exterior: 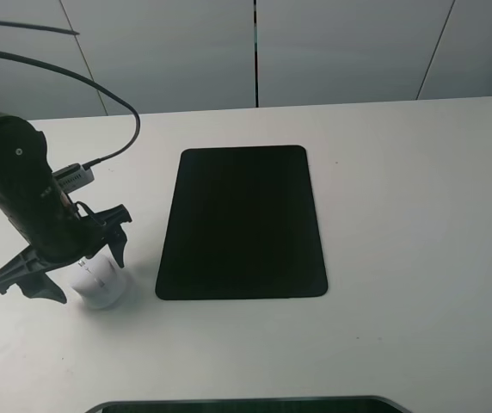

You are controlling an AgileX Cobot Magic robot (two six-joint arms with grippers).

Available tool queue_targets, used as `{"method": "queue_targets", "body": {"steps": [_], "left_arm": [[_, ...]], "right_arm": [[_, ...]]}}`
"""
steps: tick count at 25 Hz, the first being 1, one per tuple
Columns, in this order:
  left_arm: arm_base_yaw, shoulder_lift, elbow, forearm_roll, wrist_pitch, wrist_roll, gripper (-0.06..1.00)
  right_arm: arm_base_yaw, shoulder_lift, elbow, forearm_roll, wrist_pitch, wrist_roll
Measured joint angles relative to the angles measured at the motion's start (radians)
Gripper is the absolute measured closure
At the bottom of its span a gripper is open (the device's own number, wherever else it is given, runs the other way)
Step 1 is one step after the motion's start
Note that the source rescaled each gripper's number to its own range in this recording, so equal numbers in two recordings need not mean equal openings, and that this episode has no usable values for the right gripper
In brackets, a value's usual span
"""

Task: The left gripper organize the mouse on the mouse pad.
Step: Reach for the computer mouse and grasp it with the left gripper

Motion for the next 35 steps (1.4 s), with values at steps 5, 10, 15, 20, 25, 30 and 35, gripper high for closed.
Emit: {"method": "queue_targets", "body": {"steps": [5,10,15,20,25,30,35], "left_arm": [[0.0,0.033,0.0,0.0,-0.002,0.002,-0.06],[0.0,0.035,0.0,0.0,-0.002,0.002,-0.06],[0.0,0.038,0.0,0.0,-0.012,0.002,-0.06],[0.0,0.058,0.0,0.0,-0.024,0.002,-0.06],[-0.004,0.063,0.0,0.0,-0.028,0.002,-0.06],[-0.004,0.063,0.0,0.0,-0.028,0.002,-0.06],[-0.004,0.063,0.0,0.0,-0.028,0.002,-0.03]], "right_arm": [[0.0,0.0,0.0,0.0,0.0,0.0],[0.0,0.0,0.0,0.0,0.0,0.0],[0.0,0.0,0.0,0.0,0.0,0.0],[0.0,0.0,0.0,0.0,0.0,0.0],[0.0,0.0,0.0,0.0,0.0,0.0],[0.0,0.0,0.0,0.0,0.0,0.0],[0.0,0.0,0.0,0.0,0.0,0.0]]}}
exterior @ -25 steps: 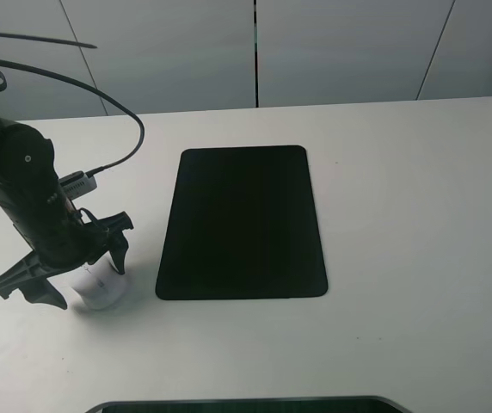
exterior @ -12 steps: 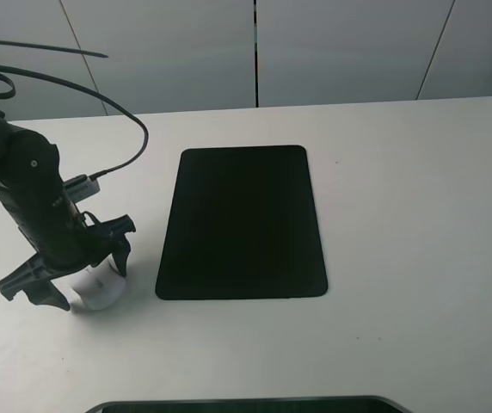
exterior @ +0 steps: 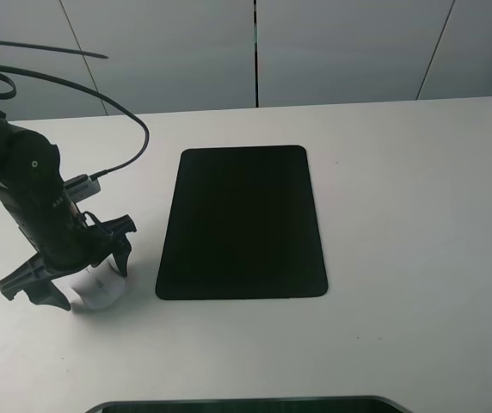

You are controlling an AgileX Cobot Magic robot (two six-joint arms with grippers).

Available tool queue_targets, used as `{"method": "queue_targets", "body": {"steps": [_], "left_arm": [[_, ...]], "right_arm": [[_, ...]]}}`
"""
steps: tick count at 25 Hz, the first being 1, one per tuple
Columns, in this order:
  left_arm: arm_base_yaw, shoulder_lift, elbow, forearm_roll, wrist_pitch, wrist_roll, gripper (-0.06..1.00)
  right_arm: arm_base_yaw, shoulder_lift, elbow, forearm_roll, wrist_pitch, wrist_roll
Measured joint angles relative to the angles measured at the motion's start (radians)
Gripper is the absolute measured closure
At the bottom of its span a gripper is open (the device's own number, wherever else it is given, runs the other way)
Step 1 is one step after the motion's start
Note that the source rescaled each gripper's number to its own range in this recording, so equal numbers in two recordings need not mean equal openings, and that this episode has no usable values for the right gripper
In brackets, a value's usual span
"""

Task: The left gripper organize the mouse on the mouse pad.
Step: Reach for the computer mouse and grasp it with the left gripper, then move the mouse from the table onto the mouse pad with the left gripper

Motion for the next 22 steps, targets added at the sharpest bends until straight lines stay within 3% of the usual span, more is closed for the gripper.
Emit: {"method": "queue_targets", "body": {"steps": [1,2,4,5,22], "left_arm": [[0.0,0.0,0.0,0.0,0.0,0.0,0.06],[0.0,0.0,0.0,0.0,0.0,0.0,0.25],[0.0,0.001,0.0,0.0,0.0,0.0,0.94],[0.0,0.001,0.0,0.0,0.0,0.0,0.9],[0.0,0.001,0.0,0.0,0.0,0.0,0.9]], "right_arm": [[0.0,0.0,0.0,0.0,0.0,0.0],[0.0,0.0,0.0,0.0,0.0,0.0],[0.0,0.0,0.0,0.0,0.0,0.0],[0.0,0.0,0.0,0.0,0.0,0.0],[0.0,0.0,0.0,0.0,0.0,0.0]]}}
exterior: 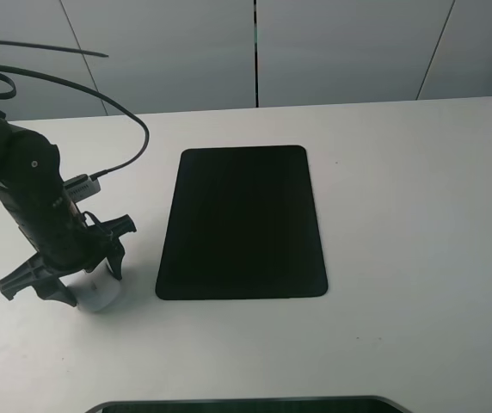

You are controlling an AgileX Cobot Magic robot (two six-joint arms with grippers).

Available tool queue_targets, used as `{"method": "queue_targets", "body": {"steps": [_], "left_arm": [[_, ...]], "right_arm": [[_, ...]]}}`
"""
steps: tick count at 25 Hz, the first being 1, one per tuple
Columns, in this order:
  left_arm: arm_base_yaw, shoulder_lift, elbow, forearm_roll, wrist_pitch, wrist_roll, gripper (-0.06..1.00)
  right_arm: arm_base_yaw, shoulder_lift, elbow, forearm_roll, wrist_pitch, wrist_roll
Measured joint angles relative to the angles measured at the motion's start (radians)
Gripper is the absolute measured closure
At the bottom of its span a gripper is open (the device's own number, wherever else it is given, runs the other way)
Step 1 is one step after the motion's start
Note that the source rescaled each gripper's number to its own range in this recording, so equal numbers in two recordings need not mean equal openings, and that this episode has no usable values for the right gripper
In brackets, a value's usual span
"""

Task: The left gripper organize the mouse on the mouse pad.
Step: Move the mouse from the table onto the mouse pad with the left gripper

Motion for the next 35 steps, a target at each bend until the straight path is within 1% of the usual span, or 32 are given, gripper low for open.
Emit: {"method": "queue_targets", "body": {"steps": [7,15,24,28,32,33,35], "left_arm": [[0.0,0.0,-0.002,0.0,0.01,0.0,0.9],[0.0,0.002,-0.103,0.005,0.114,0.113,0.9],[0.0,0.002,-0.226,0.036,0.218,0.272,0.9],[0.0,0.002,-0.261,0.049,0.247,0.358,0.9],[0.0,0.002,-0.294,0.063,0.262,0.493,0.9],[0.0,0.002,-0.301,0.063,0.264,0.516,0.9],[0.0,0.002,-0.307,0.065,0.266,0.532,0.9]], "right_arm": [[0.0,0.0,0.0,0.0,0.0,0.0],[0.0,0.0,0.0,0.0,0.0,0.0],[0.0,0.0,0.0,0.0,0.0,0.0],[0.0,0.0,0.0,0.0,0.0,0.0],[0.0,0.0,0.0,0.0,0.0,0.0],[0.0,0.0,0.0,0.0,0.0,0.0],[0.0,0.0,0.0,0.0,0.0,0.0]]}}
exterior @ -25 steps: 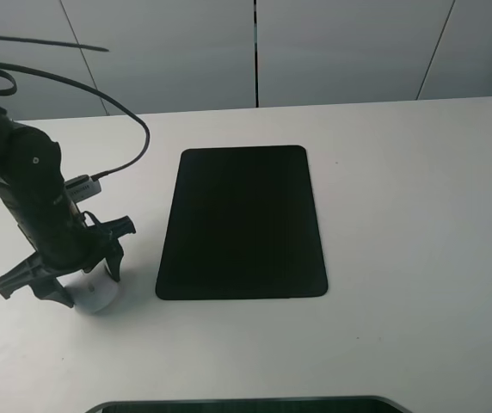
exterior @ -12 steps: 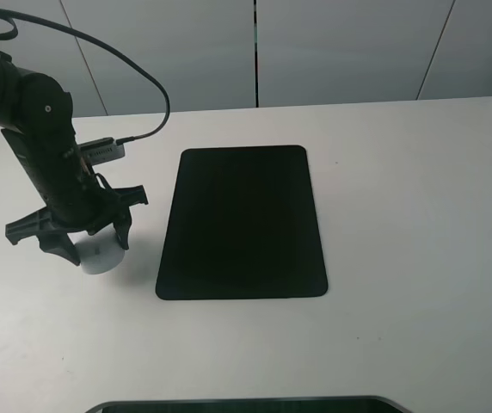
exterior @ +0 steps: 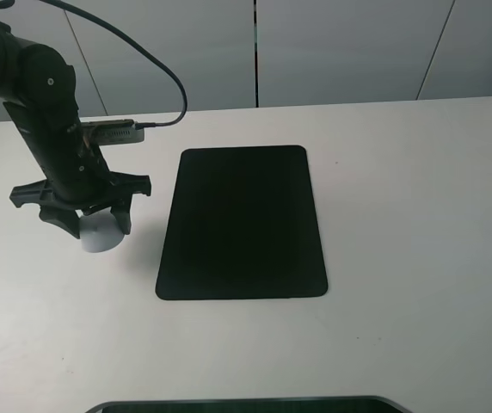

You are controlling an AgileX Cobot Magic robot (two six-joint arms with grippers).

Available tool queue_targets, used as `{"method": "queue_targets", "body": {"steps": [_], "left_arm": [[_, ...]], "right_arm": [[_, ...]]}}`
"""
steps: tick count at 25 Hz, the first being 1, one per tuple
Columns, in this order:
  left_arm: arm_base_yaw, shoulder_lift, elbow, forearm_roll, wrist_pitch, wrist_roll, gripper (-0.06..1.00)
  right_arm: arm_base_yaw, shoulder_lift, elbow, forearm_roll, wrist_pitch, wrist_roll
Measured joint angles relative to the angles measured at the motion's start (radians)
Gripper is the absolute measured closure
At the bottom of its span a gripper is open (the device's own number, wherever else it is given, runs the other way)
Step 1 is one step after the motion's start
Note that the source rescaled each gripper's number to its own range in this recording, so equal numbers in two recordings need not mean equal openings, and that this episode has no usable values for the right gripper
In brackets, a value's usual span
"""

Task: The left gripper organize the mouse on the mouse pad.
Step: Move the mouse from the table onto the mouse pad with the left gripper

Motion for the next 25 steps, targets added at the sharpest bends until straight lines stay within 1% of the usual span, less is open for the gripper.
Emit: {"method": "queue_targets", "body": {"steps": [9,14,21,25], "left_arm": [[-0.031,0.03,-0.081,0.006,-0.004,0.011,0.9],[-0.077,0.07,-0.15,0.006,0.0,-0.006,0.9],[-0.156,0.184,-0.304,-0.017,0.026,-0.028,0.9],[-0.197,0.265,-0.433,-0.042,0.067,-0.037,0.9]], "right_arm": [[0.0,0.0,0.0,0.0,0.0,0.0],[0.0,0.0,0.0,0.0,0.0,0.0],[0.0,0.0,0.0,0.0,0.0,0.0],[0.0,0.0,0.0,0.0,0.0,0.0]]}}
